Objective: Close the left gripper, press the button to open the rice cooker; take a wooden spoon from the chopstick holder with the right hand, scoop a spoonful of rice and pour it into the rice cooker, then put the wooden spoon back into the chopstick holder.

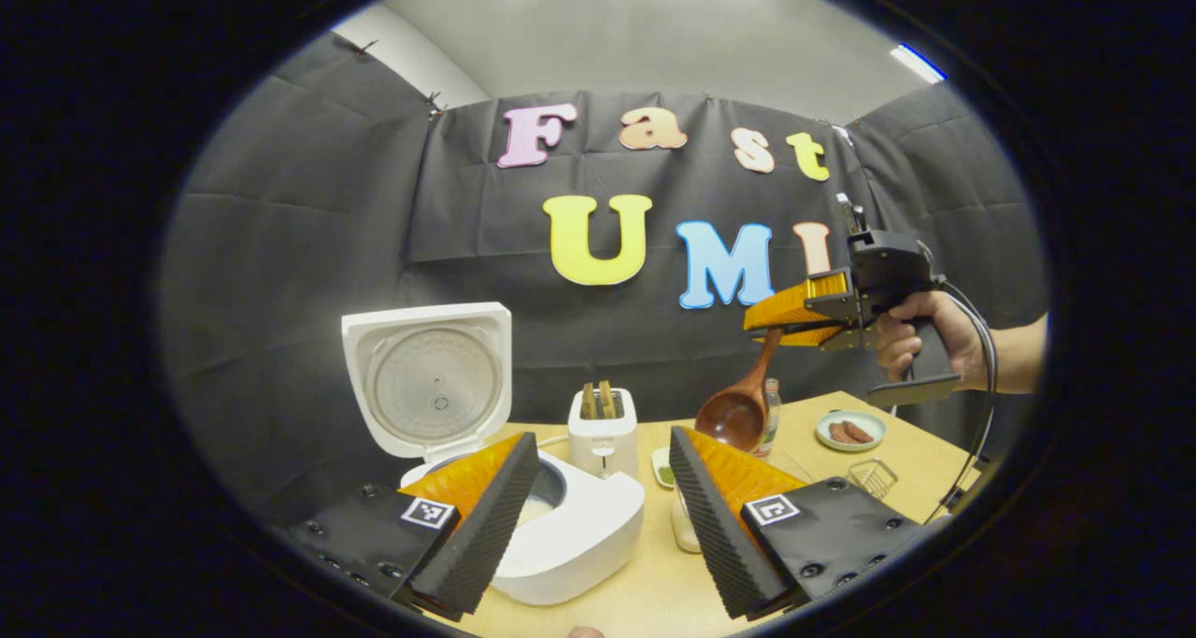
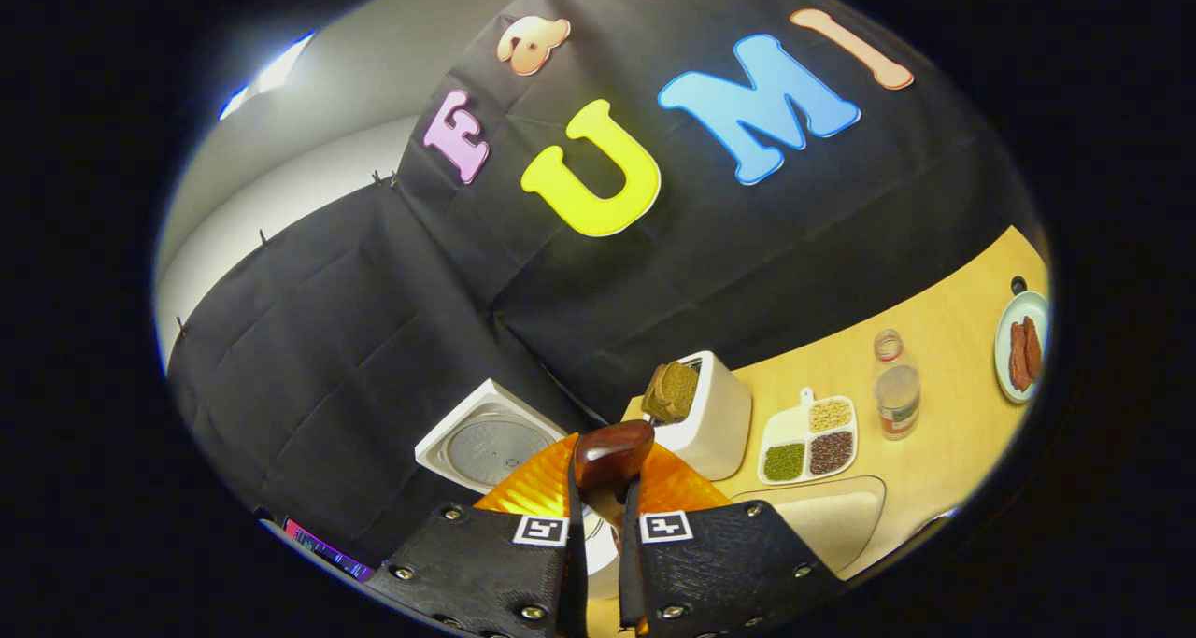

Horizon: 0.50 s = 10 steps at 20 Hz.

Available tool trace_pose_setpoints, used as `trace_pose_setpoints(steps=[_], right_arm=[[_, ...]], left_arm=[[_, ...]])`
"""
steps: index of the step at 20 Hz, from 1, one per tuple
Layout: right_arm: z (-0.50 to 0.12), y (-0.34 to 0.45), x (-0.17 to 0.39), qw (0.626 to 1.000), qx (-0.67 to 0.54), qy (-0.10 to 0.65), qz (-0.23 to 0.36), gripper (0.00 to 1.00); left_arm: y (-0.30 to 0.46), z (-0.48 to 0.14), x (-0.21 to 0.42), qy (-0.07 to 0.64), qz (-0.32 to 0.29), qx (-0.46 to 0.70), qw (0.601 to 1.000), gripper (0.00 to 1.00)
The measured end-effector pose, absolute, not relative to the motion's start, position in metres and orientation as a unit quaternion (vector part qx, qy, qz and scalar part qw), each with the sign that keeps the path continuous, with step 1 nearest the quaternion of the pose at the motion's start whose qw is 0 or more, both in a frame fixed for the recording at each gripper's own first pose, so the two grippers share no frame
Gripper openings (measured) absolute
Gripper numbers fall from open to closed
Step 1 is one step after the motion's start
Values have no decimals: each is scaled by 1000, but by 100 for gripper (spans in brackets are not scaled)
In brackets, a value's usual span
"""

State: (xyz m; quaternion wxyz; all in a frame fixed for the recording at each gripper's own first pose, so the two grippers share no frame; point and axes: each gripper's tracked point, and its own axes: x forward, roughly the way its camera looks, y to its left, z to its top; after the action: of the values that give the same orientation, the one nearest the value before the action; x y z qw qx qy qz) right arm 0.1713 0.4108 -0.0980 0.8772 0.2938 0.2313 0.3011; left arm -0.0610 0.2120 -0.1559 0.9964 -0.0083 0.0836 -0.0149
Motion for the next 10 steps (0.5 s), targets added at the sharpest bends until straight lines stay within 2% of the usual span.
trace_pose_setpoints(steps=[10], right_arm=[[-110, 285, 159, 903, 303, 216, 217, 13]], left_arm=[[154, -150, -33, 83, -35, -19, 996, 97]])
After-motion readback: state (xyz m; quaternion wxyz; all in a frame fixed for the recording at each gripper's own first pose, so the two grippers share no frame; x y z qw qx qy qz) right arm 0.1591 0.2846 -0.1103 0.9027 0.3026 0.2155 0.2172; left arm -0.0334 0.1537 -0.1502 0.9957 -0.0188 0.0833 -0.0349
